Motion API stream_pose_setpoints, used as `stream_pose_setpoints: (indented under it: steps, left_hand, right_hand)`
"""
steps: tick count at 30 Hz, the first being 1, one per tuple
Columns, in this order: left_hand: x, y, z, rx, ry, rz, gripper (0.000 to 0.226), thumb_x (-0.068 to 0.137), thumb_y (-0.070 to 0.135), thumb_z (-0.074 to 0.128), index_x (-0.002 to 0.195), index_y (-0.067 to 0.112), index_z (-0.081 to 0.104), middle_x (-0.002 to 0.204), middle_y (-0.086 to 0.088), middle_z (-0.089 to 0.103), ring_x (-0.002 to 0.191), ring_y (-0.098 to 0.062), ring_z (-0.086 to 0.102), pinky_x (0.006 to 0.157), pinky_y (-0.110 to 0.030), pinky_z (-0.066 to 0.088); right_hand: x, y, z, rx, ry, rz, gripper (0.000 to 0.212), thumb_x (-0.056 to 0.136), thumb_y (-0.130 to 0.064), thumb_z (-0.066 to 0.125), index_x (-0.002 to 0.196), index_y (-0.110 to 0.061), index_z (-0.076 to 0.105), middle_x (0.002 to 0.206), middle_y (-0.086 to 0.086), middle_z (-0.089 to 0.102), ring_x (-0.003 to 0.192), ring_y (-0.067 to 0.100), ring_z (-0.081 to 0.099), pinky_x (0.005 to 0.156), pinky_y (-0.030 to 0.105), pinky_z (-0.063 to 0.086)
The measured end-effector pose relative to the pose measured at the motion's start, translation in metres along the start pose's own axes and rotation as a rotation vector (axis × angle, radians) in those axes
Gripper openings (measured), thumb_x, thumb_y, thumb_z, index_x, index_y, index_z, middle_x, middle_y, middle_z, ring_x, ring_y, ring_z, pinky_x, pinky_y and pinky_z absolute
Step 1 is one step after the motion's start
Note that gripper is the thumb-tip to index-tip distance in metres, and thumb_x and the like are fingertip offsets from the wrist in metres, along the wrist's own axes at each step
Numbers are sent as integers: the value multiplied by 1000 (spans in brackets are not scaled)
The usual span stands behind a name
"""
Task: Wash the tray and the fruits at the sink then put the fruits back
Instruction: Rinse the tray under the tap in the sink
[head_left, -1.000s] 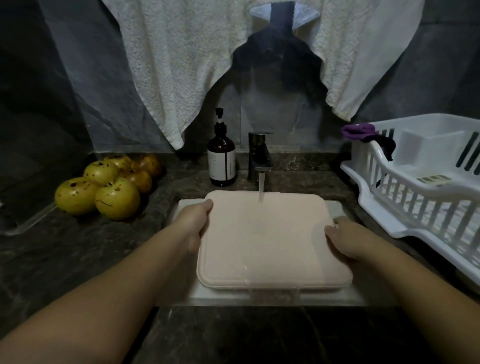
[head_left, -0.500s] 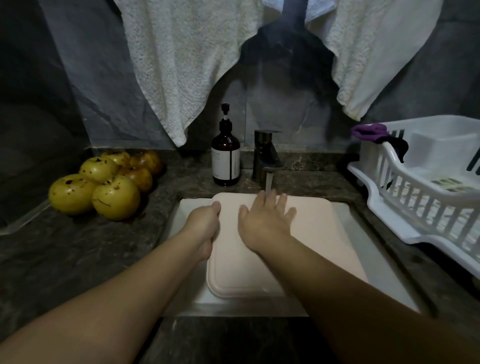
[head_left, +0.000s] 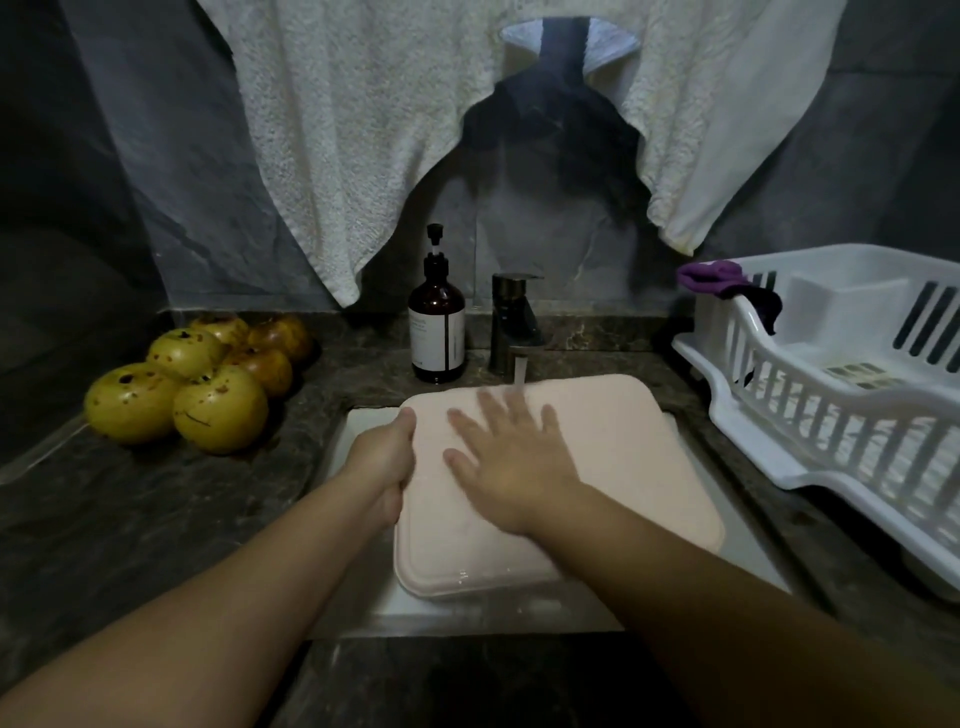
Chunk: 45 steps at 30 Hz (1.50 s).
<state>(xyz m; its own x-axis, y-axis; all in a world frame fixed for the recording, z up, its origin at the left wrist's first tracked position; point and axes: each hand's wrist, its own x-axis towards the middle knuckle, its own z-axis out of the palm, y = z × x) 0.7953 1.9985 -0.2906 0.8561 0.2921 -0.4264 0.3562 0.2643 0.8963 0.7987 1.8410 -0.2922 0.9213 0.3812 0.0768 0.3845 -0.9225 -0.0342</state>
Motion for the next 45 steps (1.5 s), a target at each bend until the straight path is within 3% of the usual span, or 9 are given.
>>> stream_pose_setpoints:
  steps: [5,8,12,16,19,25,32,36,45]
  left_hand:
    - [1,7,-6,-27,54,1,33,106,43,58,94,13,67,99,-11,77,89,-33,74,86,-48,61]
    - [-2,6,-2,-3,30,0,38,106,45,55,113,10,69,109,-11,76,99,-34,73,99,-52,57]
    - [-4,2,8,5,11,13,37,107,44,53,118,11,67,110,-10,75,102,-32,71,97,-48,58]
    - [-3,-1,6,-6,-26,23,33,109,40,50,98,14,67,98,-8,76,92,-25,72,73,-33,56]
    - [-1,1,0,-11,-33,29,32,109,40,50,101,15,67,100,-7,76,97,-24,73,82,-35,57]
    - [1,5,-2,55,-33,34,38,107,45,52,113,13,72,101,-9,80,97,-31,75,96,-50,59]
    - [3,1,-1,21,4,43,34,107,43,53,111,14,70,103,-7,79,96,-31,74,92,-48,60]
    - [4,-3,4,2,19,43,30,108,41,54,100,16,67,101,-6,77,96,-29,73,90,-46,60]
    - [5,-1,-3,-1,2,58,33,109,40,49,117,14,67,110,-10,76,101,-28,72,93,-42,58]
  right_hand:
    - [-11,82,-12,70,14,452,65,102,-60,12,162,-37,4,172,4,-4,156,37,-4,124,59,5]
    - [-6,78,-7,94,-3,557,71,100,-64,11,163,-32,2,172,7,-6,155,40,-7,123,61,1]
    - [10,13,3,130,31,419,76,98,-66,9,162,-28,-5,170,10,-13,155,38,-12,120,61,-7]
    - [21,-59,5,73,-7,267,70,104,-52,23,163,-26,-4,169,13,-16,154,40,-19,118,62,-12]
    - [18,-74,1,18,-46,197,69,106,-38,32,163,-25,-6,169,9,-18,153,39,-21,119,62,-12]
    - [-20,-18,4,-33,-50,-109,70,98,-72,10,159,-43,-10,169,-4,-21,154,28,-23,120,62,-13]
    - [-22,90,-4,41,6,356,71,100,-68,10,162,-36,-3,171,4,-12,157,32,-12,125,58,-1]
    - [-5,70,-2,117,30,504,75,101,-65,12,164,-26,0,171,8,-10,156,35,-10,123,61,-3]
    - [7,-44,14,58,1,2,70,99,-64,10,161,-35,-5,170,4,-17,155,33,-20,119,60,-14]
